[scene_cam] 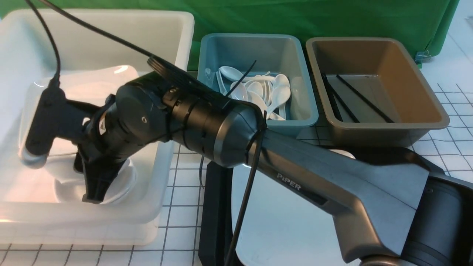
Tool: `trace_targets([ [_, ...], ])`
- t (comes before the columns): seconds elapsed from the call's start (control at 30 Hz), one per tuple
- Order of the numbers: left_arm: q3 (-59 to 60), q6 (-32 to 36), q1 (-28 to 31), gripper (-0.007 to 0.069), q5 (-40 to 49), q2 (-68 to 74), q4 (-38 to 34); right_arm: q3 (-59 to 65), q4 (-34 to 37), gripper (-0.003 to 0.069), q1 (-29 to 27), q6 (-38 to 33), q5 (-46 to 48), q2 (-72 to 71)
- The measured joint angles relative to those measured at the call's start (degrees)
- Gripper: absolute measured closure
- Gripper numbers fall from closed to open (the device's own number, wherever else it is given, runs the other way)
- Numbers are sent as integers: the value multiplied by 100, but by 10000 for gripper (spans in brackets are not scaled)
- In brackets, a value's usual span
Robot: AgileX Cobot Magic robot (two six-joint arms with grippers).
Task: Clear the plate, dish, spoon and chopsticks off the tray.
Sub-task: Use the right arm to put the small plate into the large storage box on the left, then use the right arm to grab a plate from the dinner plate
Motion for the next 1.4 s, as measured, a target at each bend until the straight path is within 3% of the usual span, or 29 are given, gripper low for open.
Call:
trace_targets([
  [0.3,0,19,0,621,13,0,0,17,-16,372,0,124,417,-208],
  [0.53,0,108,0,620,18,0,0,-26,-68,202,0,214,586,-397],
  [0.63,0,110,0,620,34,0,0,-264,-148,186,0,447,1050,-397],
  [0.7,0,110,0,620,39,0,0,-595,-296,224,0,693,1578,-409],
  [0.77,0,114,0,620,41,0,0,-927,-486,313,0,832,2224,-461],
  [0.87,0,114,0,620,41,0,0,-1543,-901,525,0,1202,2895,-667],
  [0.93,0,121,-13,620,57,0,-12,-1824,-1191,615,-19,1515,2895,-966],
  [1.1,20,166,-341,620,70,0,64,-1943,-1363,629,-181,1917,2895,-1878],
  [1.17,100,257,-742,620,78,0,86,-1735,-1426,629,-403,2199,2895,-2430],
  [1.4,178,481,-1952,616,72,0,372,229,-1494,629,-1340,2982,2895,-4135],
])
